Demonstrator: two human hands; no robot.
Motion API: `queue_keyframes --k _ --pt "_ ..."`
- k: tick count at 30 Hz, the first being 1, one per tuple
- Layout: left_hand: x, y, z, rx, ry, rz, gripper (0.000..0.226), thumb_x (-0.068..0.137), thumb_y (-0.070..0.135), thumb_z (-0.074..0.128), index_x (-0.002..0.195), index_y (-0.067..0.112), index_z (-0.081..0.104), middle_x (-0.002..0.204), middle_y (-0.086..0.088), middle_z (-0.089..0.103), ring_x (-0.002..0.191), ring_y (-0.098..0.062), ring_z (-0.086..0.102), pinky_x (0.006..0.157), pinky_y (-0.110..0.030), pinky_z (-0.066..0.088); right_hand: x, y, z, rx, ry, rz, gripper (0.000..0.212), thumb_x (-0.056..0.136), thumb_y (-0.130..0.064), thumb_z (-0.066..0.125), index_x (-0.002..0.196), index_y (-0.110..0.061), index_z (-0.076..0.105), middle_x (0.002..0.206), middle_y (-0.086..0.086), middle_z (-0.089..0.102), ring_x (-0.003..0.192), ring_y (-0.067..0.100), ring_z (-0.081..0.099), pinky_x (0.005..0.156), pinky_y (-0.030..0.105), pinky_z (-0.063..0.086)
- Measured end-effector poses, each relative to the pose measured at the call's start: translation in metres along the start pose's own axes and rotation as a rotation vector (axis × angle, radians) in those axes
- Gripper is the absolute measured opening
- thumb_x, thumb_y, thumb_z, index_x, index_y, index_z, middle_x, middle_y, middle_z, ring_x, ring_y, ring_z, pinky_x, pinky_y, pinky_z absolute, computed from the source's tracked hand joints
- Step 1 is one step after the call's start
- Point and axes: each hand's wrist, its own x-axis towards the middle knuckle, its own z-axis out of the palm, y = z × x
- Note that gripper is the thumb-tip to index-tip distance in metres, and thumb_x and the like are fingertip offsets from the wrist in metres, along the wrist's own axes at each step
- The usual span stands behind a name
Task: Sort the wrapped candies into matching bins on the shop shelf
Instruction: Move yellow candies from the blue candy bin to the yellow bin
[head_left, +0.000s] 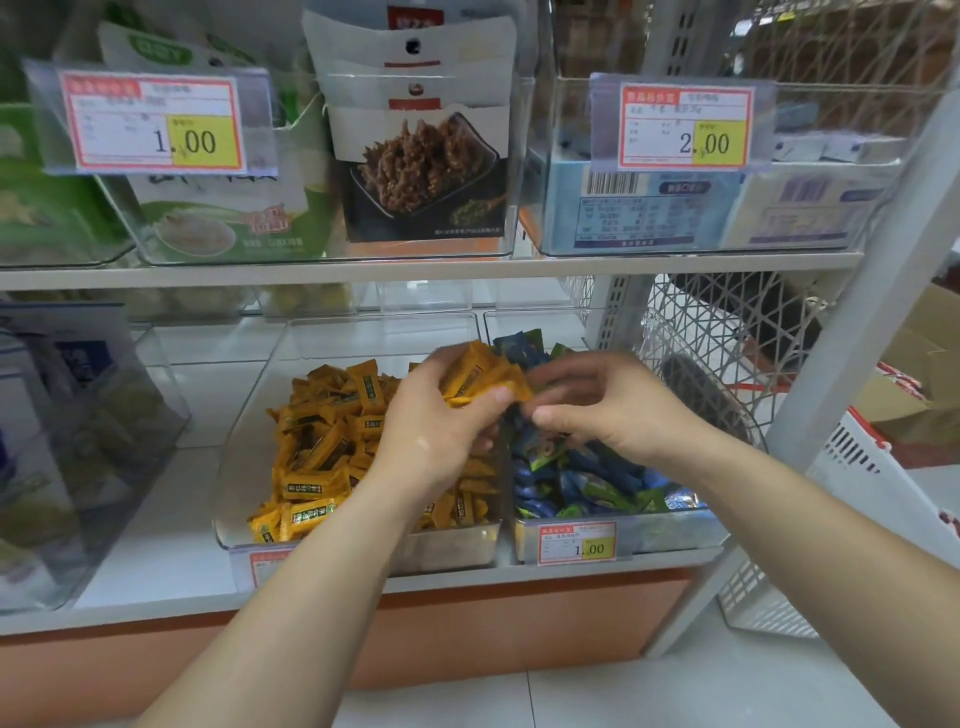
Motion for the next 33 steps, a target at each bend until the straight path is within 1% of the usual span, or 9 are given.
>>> queue_keyframes --k 2,4,8,11,14,19,24,29,33 --pt "0.007 -0.005 -0.015 0.239 0.114 0.059 0.036 0.084 0.036 0.077 0.117 0.035 0.06 0.089 0.015 0.067 0.082 -0.008 0.067 0.074 -0.029 0.056 0.002 0.005 -0.011 -0.057 0.069 -0.024 0.026 0.082 -0.015 0.081 0.105 -0.02 0.072 0.085 -0.005 0.078 0.078 0.012 0.074 0.062 0.016 0.053" --pt "0.01 -0.012 -0.029 0.446 0.157 0.062 0.048 0.085 0.042 0.074 0.128 0.034 0.055 0.089 0.023 0.061 0.089 -0.01 0.063 0.075 -0.028 0.05 0.005 0.015 -0.027 -0.12 0.192 -0.028 0.019 0.082 -0.017 0.081 0.1 -0.019 0.075 0.083 -0.006 0.077 0.082 0.014 0.074 0.072 0.019 0.056" --pt "0.014 -0.026 -0.035 0.737 0.072 -0.009 0.062 0.093 0.04 0.063 0.148 0.029 0.036 0.122 -0.003 0.066 0.11 -0.027 0.061 0.086 -0.04 0.055 0.008 0.045 -0.062 -0.183 0.404 0.069 0.009 0.089 -0.015 0.073 0.088 -0.024 0.074 0.08 -0.002 0.076 0.08 0.024 0.073 0.067 0.029 0.058" --pt "0.012 -0.017 -0.024 0.921 0.107 0.048 0.062 0.094 0.047 0.059 0.149 0.025 0.04 0.128 -0.01 0.064 0.121 -0.033 0.055 0.09 -0.042 0.051 0.011 0.064 -0.076 -0.269 0.46 0.153 0.007 0.094 -0.019 0.066 0.098 -0.02 0.072 0.099 0.004 0.076 0.093 0.028 0.071 0.077 0.037 0.054" --pt "0.006 0.002 -0.001 0.887 0.112 0.218 0.045 0.094 0.047 0.055 0.131 0.024 0.06 0.111 -0.003 0.069 0.103 -0.027 0.062 0.078 -0.035 0.051 0.016 0.074 -0.075 -0.463 0.354 0.196 0.024 0.097 -0.02 0.061 0.12 -0.018 0.068 0.119 0.002 0.069 0.103 0.017 0.062 0.082 0.027 0.044" --pt "-0.011 0.015 0.05 0.771 -0.179 0.386 0.032 0.094 0.039 0.056 0.124 0.029 0.062 0.12 0.007 0.063 0.11 -0.014 0.058 0.091 -0.034 0.051 0.032 0.086 -0.065 -0.585 0.051 0.353 0.044 0.098 -0.016 0.058 0.142 -0.017 0.052 0.14 0.008 0.058 0.122 0.027 0.058 0.104 0.042 0.047" --pt "-0.015 0.0 0.091 0.745 -0.322 0.338 0.047 0.094 0.042 0.056 0.139 0.027 0.051 0.139 0.004 0.053 0.127 -0.018 0.047 0.103 -0.034 0.042 0.041 0.095 -0.075 -0.6 -0.168 0.4 0.062 0.094 -0.03 0.067 0.15 -0.026 0.042 0.154 0.003 0.044 0.135 0.024 0.047 0.112 0.037 0.039" --pt "-0.007 -0.016 0.109 0.871 -0.459 0.25 0.057 0.096 0.056 0.046 0.149 0.038 0.036 0.155 0.007 0.039 0.14 -0.023 0.032 0.115 -0.041 0.026 0.044 0.102 -0.072 -0.607 -0.277 0.404 0.061 0.1 -0.028 0.058 0.155 -0.028 0.031 0.159 0.002 0.035 0.142 0.023 0.038 0.115 0.038 0.033" --pt "-0.003 -0.016 0.115 1.057 -0.52 0.197 0.046 0.096 0.061 0.036 0.134 0.044 0.055 0.142 0.007 0.053 0.129 -0.025 0.043 0.106 -0.041 0.032 0.044 0.104 -0.072 -0.601 -0.241 0.349 0.064 0.095 -0.033 0.065 0.152 -0.026 0.036 0.152 0.002 0.046 0.133 0.023 0.049 0.111 0.04 0.04"
